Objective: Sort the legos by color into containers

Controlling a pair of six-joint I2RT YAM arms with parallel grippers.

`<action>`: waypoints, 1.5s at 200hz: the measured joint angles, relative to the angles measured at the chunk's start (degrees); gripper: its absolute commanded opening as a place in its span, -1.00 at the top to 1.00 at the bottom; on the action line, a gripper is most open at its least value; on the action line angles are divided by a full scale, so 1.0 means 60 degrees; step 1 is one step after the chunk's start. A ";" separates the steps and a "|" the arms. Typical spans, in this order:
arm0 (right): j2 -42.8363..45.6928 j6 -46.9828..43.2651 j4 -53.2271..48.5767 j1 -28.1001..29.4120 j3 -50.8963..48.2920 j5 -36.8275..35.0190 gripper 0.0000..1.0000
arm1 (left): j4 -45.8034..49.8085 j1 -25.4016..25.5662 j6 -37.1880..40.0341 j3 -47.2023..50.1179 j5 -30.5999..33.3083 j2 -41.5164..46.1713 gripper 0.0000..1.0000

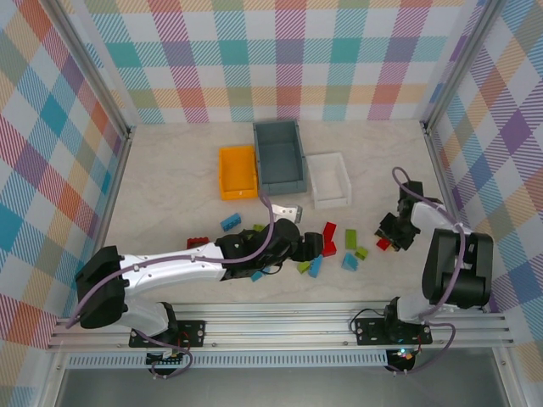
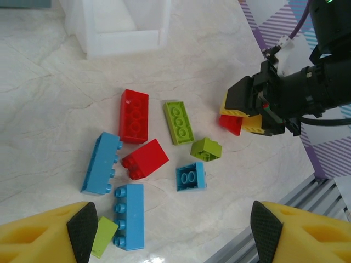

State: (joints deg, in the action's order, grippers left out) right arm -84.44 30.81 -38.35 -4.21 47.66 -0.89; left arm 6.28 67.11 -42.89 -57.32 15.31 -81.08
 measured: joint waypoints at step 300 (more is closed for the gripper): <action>0.3559 -0.1071 0.2433 0.7934 0.0605 0.0146 -0.45 | 0.5646 -0.5661 0.3847 -0.0404 -0.0510 -0.0860 -0.43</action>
State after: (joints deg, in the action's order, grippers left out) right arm -63.09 24.38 -23.75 43.40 51.29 -0.01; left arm 40.16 33.15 -19.81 -59.75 12.25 -86.24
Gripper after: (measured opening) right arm 0.711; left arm 0.714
